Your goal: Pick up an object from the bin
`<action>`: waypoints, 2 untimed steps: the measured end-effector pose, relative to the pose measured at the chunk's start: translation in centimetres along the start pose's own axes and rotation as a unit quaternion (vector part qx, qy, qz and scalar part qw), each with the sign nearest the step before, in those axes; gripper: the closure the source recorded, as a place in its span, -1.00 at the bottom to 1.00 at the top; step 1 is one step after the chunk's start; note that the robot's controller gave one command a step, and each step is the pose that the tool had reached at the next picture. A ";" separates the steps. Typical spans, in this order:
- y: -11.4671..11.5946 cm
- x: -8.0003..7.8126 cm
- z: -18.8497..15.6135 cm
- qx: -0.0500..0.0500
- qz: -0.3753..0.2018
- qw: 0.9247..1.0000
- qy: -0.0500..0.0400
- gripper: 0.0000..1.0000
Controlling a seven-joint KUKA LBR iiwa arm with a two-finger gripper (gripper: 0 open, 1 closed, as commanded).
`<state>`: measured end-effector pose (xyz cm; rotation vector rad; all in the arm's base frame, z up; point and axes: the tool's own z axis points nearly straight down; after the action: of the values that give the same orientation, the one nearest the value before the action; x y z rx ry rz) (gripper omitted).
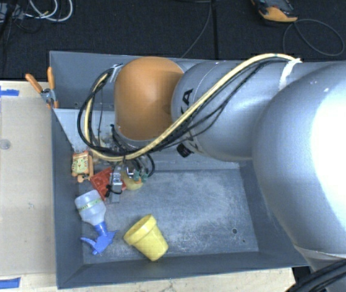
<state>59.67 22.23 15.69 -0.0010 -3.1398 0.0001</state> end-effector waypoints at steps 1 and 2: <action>0.8 -1.6 5.9 0.000 -0.043 0.999 0.000 -1.00; 0.8 -2.2 8.4 0.004 -0.104 0.995 0.003 -1.00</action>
Offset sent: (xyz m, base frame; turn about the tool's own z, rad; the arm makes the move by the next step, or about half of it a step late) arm 0.0205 0.0116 -0.0869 -0.2108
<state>61.87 23.07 7.27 0.3263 -3.1162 0.0115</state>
